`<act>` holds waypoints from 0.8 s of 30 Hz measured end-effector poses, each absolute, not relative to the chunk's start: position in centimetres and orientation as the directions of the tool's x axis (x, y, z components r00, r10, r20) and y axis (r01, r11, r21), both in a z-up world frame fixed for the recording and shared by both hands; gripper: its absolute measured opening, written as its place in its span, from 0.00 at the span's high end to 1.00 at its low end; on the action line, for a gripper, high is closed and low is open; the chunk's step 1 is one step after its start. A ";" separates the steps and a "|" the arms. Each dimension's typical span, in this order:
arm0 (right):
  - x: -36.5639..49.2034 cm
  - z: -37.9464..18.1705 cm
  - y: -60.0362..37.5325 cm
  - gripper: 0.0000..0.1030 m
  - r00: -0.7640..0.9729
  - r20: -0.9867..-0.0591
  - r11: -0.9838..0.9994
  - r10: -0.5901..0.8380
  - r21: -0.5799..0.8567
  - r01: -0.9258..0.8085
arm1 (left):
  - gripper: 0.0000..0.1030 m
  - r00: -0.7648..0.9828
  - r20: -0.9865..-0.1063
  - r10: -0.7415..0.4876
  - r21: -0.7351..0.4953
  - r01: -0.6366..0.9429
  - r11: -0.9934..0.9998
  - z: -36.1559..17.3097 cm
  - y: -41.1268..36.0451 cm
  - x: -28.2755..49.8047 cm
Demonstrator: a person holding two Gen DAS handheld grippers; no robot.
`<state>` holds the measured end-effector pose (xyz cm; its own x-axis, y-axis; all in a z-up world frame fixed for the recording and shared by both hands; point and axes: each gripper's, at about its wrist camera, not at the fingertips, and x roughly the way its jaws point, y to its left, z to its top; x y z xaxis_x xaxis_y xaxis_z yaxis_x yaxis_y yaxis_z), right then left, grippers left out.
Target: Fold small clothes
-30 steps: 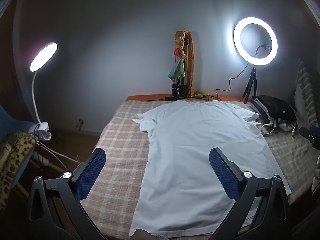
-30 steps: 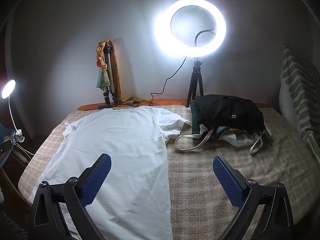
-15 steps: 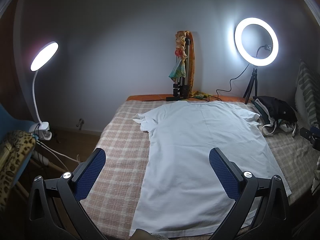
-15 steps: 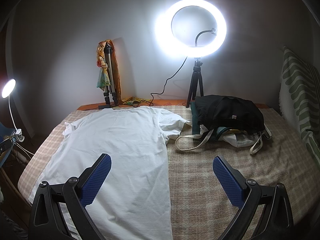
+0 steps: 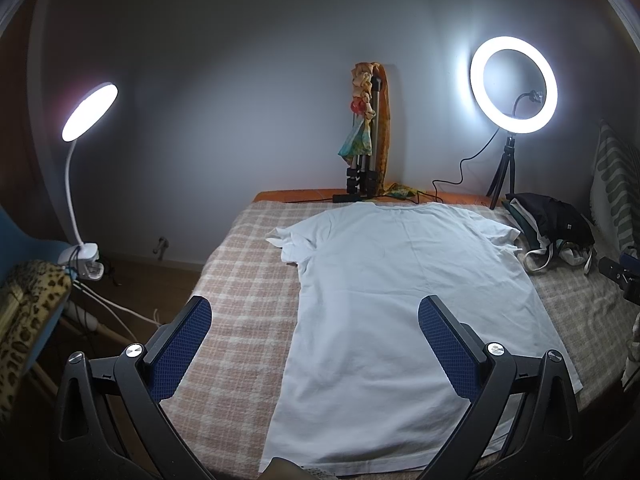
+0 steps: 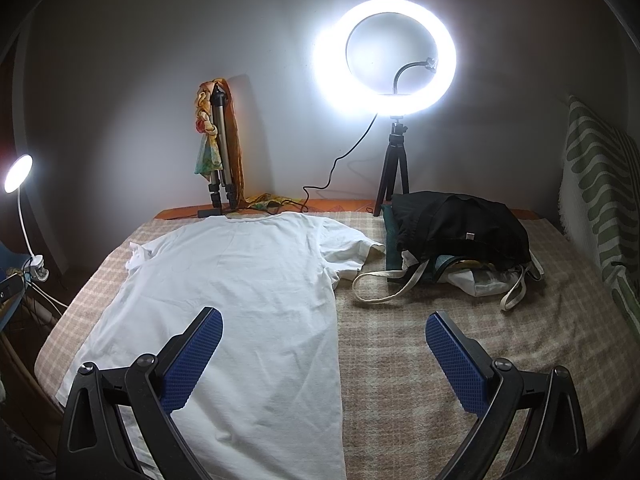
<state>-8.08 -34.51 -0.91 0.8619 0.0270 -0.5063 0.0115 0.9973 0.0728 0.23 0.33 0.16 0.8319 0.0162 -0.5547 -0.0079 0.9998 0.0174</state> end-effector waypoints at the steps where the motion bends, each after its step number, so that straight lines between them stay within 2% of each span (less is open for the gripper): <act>1: -8.1 -0.9 -34.5 0.00 0.862 -0.506 0.997 0.026 0.072 0.012 | 0.00 0.832 -0.555 0.016 0.017 -0.007 1.000 0.2 0.3 0.3; 24: -7.9 -0.9 -34.1 0.00 0.863 -0.504 0.998 0.025 0.066 0.009 | 0.00 0.834 -0.552 0.021 0.020 -0.012 1.000 0.1 0.5 0.1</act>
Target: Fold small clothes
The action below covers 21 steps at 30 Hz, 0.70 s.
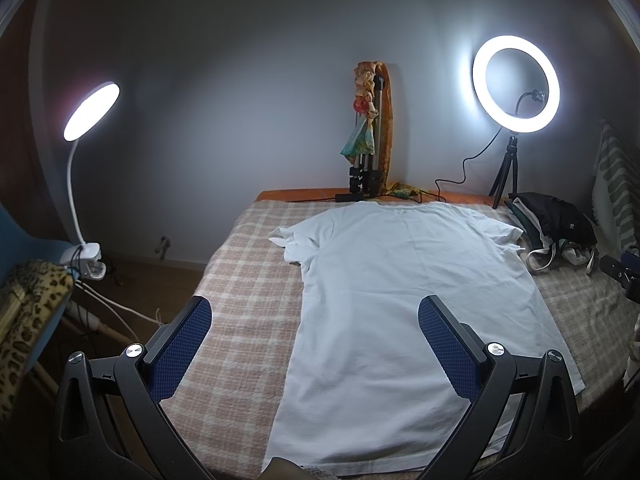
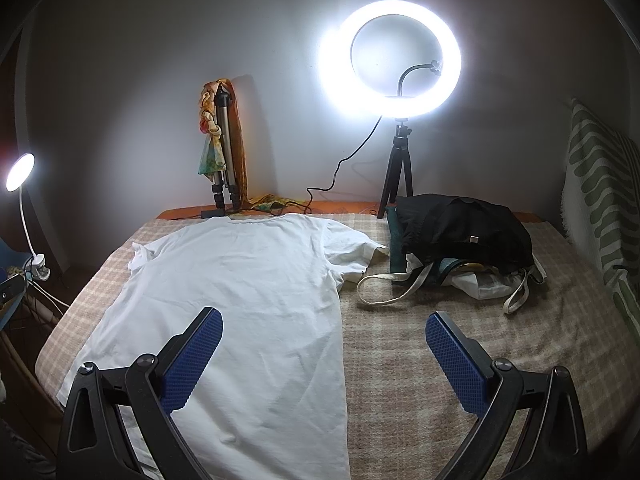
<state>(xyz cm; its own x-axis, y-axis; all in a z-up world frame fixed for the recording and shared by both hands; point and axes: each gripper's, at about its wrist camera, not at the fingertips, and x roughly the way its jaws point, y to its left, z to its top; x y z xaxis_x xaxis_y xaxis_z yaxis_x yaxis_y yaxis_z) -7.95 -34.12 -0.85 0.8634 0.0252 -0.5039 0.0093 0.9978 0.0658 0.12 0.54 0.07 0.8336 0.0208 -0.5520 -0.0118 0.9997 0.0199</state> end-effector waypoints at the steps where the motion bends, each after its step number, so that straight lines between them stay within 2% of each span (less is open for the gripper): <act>1: -7.9 -0.8 -34.1 0.00 0.863 -0.504 0.998 0.026 0.066 0.009 | 0.00 0.833 -0.552 0.021 0.019 -0.012 1.000 0.1 0.6 0.1; 21: -7.4 -0.5 -33.0 0.00 0.865 -0.502 0.998 0.029 0.064 0.004 | 0.00 0.825 -0.563 0.037 0.024 -0.028 0.999 -0.5 1.3 0.0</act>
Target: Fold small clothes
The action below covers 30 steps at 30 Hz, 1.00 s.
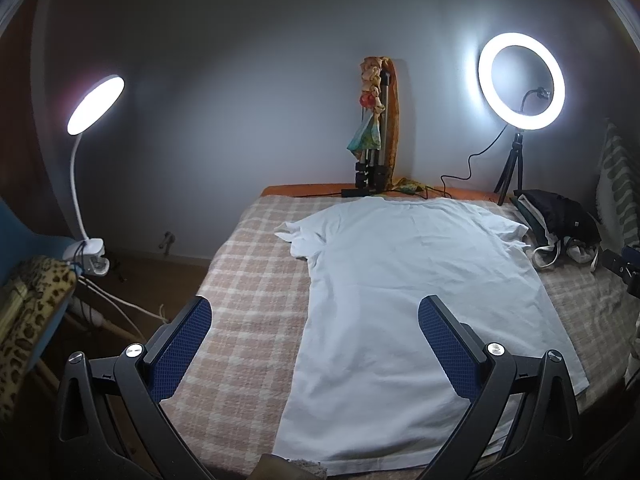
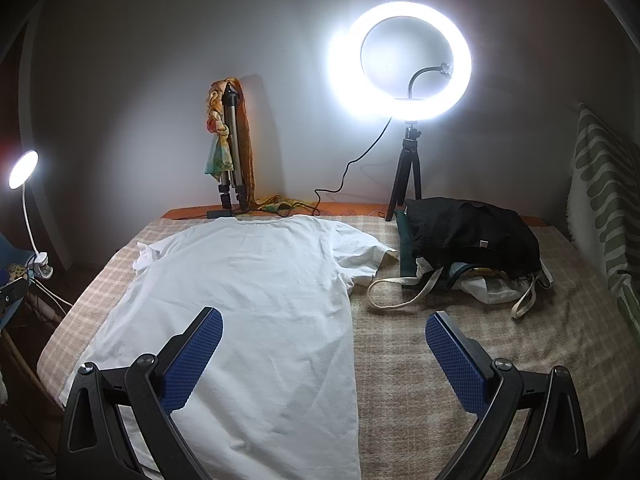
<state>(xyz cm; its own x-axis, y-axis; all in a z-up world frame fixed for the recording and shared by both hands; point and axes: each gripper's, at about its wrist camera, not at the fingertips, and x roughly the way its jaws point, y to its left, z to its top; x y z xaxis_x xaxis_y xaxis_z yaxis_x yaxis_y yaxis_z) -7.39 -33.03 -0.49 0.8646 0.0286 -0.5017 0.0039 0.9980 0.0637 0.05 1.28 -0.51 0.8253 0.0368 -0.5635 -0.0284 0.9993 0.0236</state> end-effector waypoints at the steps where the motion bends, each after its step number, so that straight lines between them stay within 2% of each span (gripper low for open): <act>1: -7.3 -0.5 -32.9 0.00 0.865 -0.501 0.998 0.029 0.063 0.003 | 0.00 0.825 -0.564 0.039 0.024 -0.031 0.999 -0.6 1.4 0.0; 16: -5.7 -0.6 -30.0 0.00 0.869 -0.495 1.000 0.013 0.023 -0.002 | 0.00 0.793 -0.608 0.025 0.006 -0.027 1.000 -2.2 3.5 0.1; 24: -4.7 -0.4 -27.5 0.00 0.872 -0.489 1.000 0.017 -0.004 -0.022 | 0.01 0.786 -0.616 -0.049 -0.063 0.013 0.998 -4.0 5.3 -0.4; 27: -4.4 -0.3 -26.6 0.00 0.868 -0.497 1.000 0.026 -0.003 -0.031 | 0.03 0.762 -0.644 -0.068 -0.093 0.010 0.996 -4.9 6.1 -0.3; 30: -4.4 0.0 -25.7 0.00 0.864 -0.501 0.999 0.042 -0.007 -0.052 | 0.09 0.729 -0.674 -0.120 -0.154 0.020 0.988 -5.9 6.9 -0.3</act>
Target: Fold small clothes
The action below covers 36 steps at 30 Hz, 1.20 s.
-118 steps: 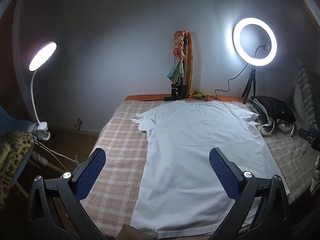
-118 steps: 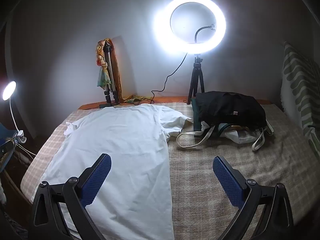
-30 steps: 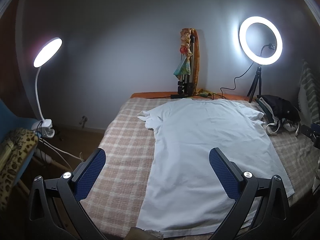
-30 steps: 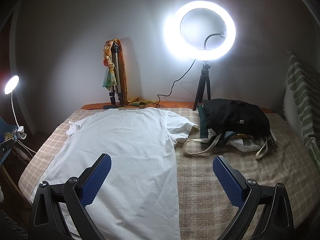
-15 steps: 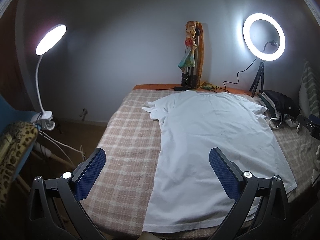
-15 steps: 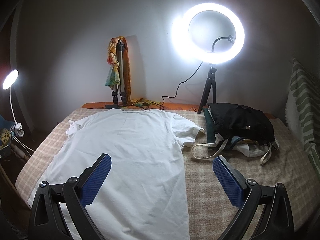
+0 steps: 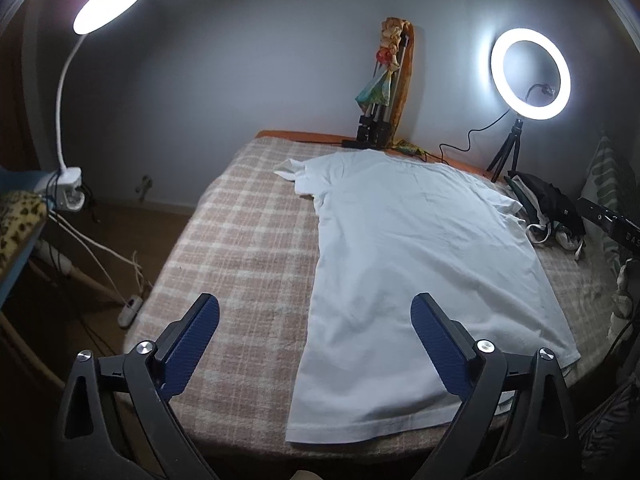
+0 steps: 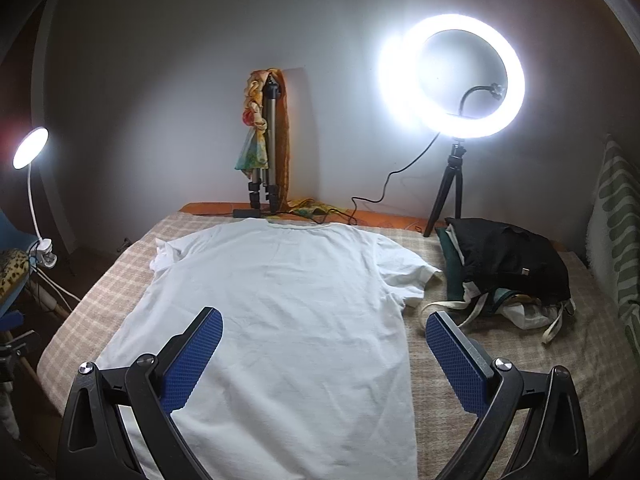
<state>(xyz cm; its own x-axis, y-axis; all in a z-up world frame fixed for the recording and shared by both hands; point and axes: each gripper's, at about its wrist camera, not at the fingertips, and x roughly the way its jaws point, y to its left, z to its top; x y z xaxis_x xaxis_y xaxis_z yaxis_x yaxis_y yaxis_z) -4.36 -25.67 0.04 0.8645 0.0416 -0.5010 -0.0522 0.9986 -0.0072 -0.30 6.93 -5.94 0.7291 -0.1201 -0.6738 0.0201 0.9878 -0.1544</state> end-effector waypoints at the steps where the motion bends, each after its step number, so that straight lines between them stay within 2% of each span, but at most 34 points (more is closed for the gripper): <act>1: -4.3 0.1 -25.3 0.00 0.864 -0.502 0.998 0.045 -0.014 -0.060 | 0.12 0.717 -0.683 -0.139 -0.173 0.026 0.985 -6.3 7.1 -0.3; 5: -3.5 0.2 -24.4 0.00 0.857 -0.512 0.995 0.059 -0.036 -0.091 | 0.21 0.668 -0.718 -0.196 -0.228 0.040 0.973 -7.9 7.4 -0.4; 10: -1.1 0.9 -22.8 0.00 0.835 -0.531 0.984 0.143 -0.012 -0.176 | 0.28 0.624 -0.753 -0.209 -0.238 0.039 0.971 -9.7 7.7 -0.7; 12: 0.4 1.3 -21.5 0.01 0.821 -0.542 0.974 0.178 -0.019 -0.224 | 0.35 0.599 -0.767 -0.228 -0.264 0.030 0.964 -10.5 8.2 -0.7; 20: 7.2 3.3 -14.0 0.05 0.709 -0.613 0.907 0.348 0.029 -0.420 | 0.43 0.525 -0.802 -0.285 -0.320 0.026 0.947 -12.8 8.5 -0.7; 25: 11.9 2.7 -9.3 0.15 0.626 -0.662 0.876 0.413 0.100 -0.473 | 0.45 0.483 -0.822 -0.302 -0.335 0.020 0.942 -14.1 8.5 -0.5; 31: 18.0 -0.3 -4.8 0.28 0.541 -0.733 0.876 0.414 0.159 -0.455 | 0.60 0.462 -0.821 -0.335 -0.381 -0.005 0.925 -14.8 9.3 -0.3; 36: 22.0 -2.9 -1.3 0.30 0.509 -0.769 0.880 0.387 0.144 -0.452 | 0.76 0.450 -0.816 -0.363 -0.408 -0.005 0.913 -15.0 9.6 0.1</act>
